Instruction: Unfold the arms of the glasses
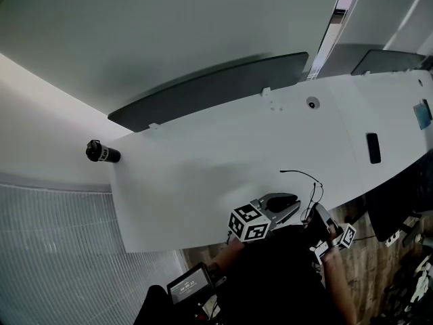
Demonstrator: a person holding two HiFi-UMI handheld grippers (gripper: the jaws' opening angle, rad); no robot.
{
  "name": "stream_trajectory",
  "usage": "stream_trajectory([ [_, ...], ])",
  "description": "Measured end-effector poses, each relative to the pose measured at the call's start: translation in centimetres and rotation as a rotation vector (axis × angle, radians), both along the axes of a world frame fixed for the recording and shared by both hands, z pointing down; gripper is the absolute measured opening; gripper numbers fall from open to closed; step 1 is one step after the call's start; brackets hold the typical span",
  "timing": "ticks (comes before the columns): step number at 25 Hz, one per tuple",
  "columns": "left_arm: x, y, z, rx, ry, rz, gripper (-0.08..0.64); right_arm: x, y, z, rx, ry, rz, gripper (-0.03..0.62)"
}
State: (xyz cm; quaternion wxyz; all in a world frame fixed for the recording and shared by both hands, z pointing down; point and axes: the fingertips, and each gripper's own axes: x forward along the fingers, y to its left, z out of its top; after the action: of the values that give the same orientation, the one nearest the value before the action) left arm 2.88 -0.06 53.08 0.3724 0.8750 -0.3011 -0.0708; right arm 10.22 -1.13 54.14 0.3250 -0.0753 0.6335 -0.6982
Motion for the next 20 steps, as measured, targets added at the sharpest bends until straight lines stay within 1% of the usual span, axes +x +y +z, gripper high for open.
stream_trajectory([
  [2,-0.5,-1.0,-0.9,-0.071,0.144,-0.055,0.075,-0.1,0.0,-0.3,0.010,0.000,0.004,0.009],
  [4,-1.6,-1.9,-1.1,-0.137,0.255,-0.112,0.072,-0.7,-0.1,-0.4,0.020,-0.001,0.005,0.009],
  [6,-2.6,-2.2,-1.0,-0.194,0.329,-0.135,0.073,-1.5,0.0,-0.1,0.023,0.003,-0.007,0.009],
  [9,-2.6,-2.0,-0.9,-0.271,0.415,-0.134,0.074,-1.9,0.4,0.2,0.026,0.023,-0.028,0.009],
  [11,-1.8,-1.7,-0.9,-0.309,0.447,-0.111,0.075,-1.5,0.6,0.0,0.032,0.032,-0.024,0.009],
  [12,-1.5,-1.5,-0.8,-0.323,0.450,-0.097,0.077,-1.4,0.6,0.0,0.034,0.034,-0.020,0.009],
  [16,-0.9,-0.7,0.3,-0.349,0.404,-0.059,0.103,-1.8,0.9,0.1,0.047,0.055,-0.040,0.009],
  [20,-0.3,-0.3,0.3,-0.359,0.407,-0.032,0.106,-2.4,1.3,0.1,0.049,0.064,-0.054,0.009],
])
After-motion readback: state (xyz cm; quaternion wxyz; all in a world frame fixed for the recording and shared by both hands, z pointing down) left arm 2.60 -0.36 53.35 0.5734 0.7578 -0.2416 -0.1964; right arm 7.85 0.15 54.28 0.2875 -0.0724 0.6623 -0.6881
